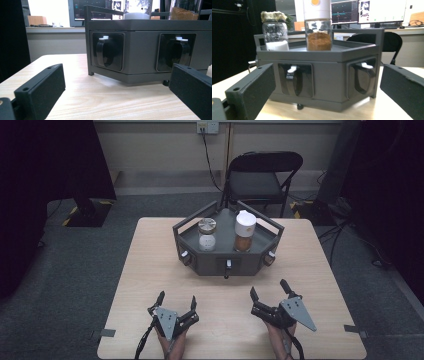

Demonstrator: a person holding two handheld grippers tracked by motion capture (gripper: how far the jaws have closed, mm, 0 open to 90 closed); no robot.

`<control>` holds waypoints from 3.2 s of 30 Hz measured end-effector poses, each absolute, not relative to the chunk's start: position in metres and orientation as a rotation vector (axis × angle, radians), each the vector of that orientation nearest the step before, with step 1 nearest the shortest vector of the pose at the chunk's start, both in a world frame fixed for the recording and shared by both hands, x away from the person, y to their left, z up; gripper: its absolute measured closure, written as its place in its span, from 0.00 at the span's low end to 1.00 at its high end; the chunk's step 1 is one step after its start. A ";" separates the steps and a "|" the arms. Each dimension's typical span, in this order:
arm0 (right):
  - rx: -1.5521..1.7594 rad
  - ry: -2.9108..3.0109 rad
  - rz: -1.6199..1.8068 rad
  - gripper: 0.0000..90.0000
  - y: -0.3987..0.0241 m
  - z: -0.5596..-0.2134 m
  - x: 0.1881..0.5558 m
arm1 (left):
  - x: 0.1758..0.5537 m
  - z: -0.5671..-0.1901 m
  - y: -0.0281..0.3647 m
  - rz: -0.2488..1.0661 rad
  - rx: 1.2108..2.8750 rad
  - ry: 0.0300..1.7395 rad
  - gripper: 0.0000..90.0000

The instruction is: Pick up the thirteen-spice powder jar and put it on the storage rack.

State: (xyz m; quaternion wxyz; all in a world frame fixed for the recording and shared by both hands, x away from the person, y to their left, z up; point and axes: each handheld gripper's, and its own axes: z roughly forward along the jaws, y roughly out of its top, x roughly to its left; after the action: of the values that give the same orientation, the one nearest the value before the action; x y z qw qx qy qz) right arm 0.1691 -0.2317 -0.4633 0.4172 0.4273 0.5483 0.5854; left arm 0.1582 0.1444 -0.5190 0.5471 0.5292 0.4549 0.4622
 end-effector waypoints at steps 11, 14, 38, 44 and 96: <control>1.094 1.363 1.414 0.00 -0.231 -0.485 0.160 | 0.158 -0.519 0.144 1.099 1.252 1.081 0.00; 1.084 1.360 1.390 0.00 -0.229 -0.491 0.160 | 0.158 -0.519 0.144 1.099 1.252 1.082 0.00; 1.114 1.351 1.356 0.00 -0.228 -0.505 0.162 | 0.158 -0.519 0.144 1.100 1.252 1.082 0.00; 1.113 1.356 1.351 0.00 -0.228 -0.507 0.162 | 0.158 -0.519 0.144 1.100 1.252 1.082 0.00; 1.086 1.329 1.344 0.00 -0.226 -0.515 0.157 | 0.158 -0.519 0.144 1.100 1.252 1.081 0.00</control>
State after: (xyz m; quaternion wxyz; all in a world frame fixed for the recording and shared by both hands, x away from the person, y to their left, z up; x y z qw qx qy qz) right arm 0.1574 -0.2258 -0.5151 0.4623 0.4418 0.5405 0.5468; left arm 0.1576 0.1436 -0.5192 0.5460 0.5280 0.4561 0.4637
